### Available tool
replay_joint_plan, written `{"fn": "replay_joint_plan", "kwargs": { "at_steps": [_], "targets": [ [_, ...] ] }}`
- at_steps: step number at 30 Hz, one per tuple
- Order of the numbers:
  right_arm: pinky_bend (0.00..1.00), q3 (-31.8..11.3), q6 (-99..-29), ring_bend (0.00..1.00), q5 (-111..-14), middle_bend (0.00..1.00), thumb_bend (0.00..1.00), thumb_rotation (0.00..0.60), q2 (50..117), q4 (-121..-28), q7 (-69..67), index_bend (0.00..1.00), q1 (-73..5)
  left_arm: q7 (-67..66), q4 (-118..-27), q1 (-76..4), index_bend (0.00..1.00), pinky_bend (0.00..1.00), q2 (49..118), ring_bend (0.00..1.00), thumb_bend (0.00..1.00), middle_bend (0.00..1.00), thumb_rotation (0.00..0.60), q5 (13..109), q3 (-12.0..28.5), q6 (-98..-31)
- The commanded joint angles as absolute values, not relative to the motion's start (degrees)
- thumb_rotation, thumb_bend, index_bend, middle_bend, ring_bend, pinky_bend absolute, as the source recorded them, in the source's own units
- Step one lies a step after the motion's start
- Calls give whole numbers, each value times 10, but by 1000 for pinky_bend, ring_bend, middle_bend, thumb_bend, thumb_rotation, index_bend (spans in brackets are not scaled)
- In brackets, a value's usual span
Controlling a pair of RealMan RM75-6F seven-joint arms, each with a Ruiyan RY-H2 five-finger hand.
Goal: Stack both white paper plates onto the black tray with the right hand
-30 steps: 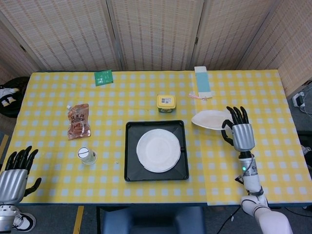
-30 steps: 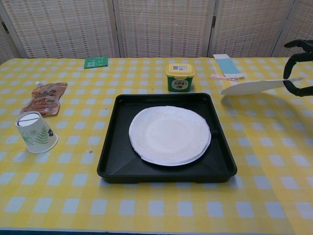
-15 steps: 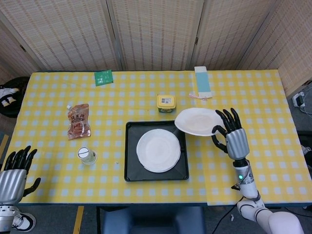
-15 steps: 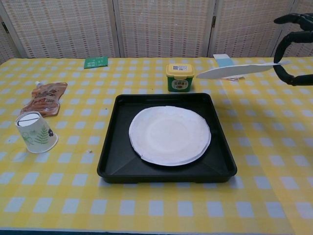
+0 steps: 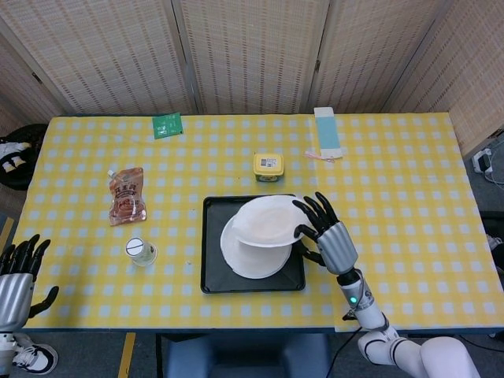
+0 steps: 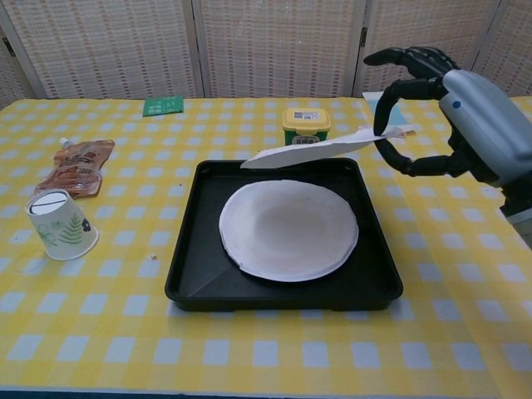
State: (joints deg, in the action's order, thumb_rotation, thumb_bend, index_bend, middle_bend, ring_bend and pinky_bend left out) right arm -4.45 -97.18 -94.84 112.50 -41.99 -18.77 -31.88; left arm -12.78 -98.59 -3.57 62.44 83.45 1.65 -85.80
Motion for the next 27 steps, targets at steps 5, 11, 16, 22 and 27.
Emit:
{"fn": "replay_joint_plan", "kwargs": {
  "at_steps": [5, 11, 16, 22, 27],
  "targets": [
    [0, -59, -934, 114, -940, 189, 466, 600, 1175, -367, -208, 677, -346, -111, -986, -36, 0, 0, 617, 0, 345, 0, 600, 828, 20, -854],
    [0, -59, -931, 114, -944, 191, 466, 600, 1206, -320, -214, 677, -357, -106, -987, -35, 0, 0, 612, 0, 345, 0, 600, 833, 17, -854],
    [0, -55, -926, 113, -941, 191, 466, 600, 1223, -292, -228, 677, -356, -100, -988, -32, 0, 0, 609, 0, 345, 0, 600, 834, 18, -859],
    [0, -48, -927, 113, -942, 191, 465, 600, 1228, -272, -231, 677, -349, -102, -990, -33, 0, 0, 609, 0, 345, 0, 600, 837, 15, -854],
    [0, -42, -909, 114, -938, 191, 466, 600, 1230, -258, -242, 677, -344, -95, -997, -34, 0, 0, 604, 0, 345, 0, 600, 844, 10, -850]
  ]
}}
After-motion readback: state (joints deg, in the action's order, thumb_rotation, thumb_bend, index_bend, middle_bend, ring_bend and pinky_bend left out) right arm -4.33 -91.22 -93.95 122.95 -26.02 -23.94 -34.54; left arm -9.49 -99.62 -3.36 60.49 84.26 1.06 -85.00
